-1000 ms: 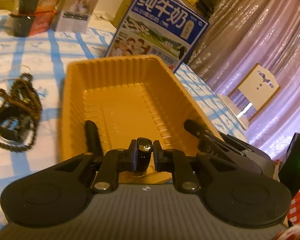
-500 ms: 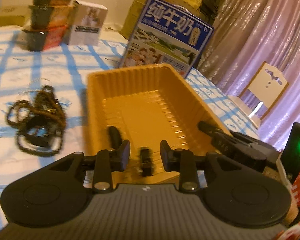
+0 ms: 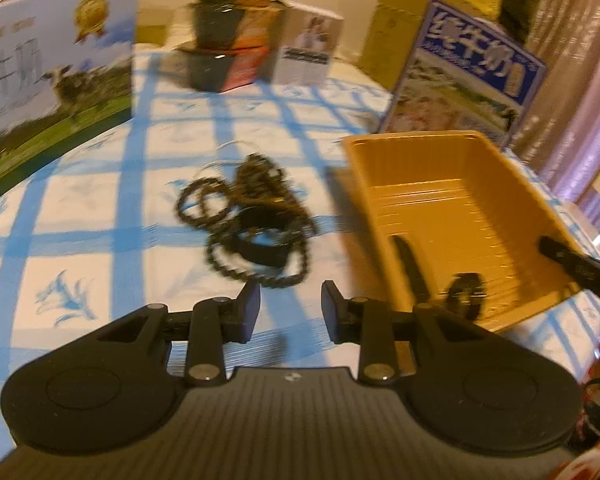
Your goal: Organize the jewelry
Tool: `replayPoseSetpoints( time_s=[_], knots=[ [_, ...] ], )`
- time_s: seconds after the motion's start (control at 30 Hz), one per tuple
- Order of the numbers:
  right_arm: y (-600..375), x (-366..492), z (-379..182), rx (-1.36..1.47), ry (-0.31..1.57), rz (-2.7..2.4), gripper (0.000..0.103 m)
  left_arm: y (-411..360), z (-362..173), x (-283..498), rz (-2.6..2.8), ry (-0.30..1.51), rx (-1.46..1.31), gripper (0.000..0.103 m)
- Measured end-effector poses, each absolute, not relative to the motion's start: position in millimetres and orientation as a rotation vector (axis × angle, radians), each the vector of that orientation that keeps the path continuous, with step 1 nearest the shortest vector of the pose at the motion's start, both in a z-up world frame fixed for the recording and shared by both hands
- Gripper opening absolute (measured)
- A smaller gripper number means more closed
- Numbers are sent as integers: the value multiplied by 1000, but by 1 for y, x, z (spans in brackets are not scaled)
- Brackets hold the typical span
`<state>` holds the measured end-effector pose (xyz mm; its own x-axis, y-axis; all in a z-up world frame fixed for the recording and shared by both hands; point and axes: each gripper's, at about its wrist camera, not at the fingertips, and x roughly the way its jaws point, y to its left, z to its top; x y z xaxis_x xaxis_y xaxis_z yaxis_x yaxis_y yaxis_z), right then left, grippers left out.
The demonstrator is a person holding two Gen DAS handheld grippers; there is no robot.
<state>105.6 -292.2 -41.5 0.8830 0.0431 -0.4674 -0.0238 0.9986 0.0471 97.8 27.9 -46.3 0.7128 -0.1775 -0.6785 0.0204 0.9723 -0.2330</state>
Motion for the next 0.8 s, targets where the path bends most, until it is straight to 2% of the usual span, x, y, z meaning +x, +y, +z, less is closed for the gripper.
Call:
replayPoseSetpoints(
  time_s=[0.53, 0.8],
  knots=[
    [-302, 106, -41, 27, 468, -38, 5, 44, -62, 138, -28, 765, -134, 29],
    [-303, 108, -41, 33, 473, -37, 5, 17, -54, 153, -132, 729, -68, 29]
  ],
)
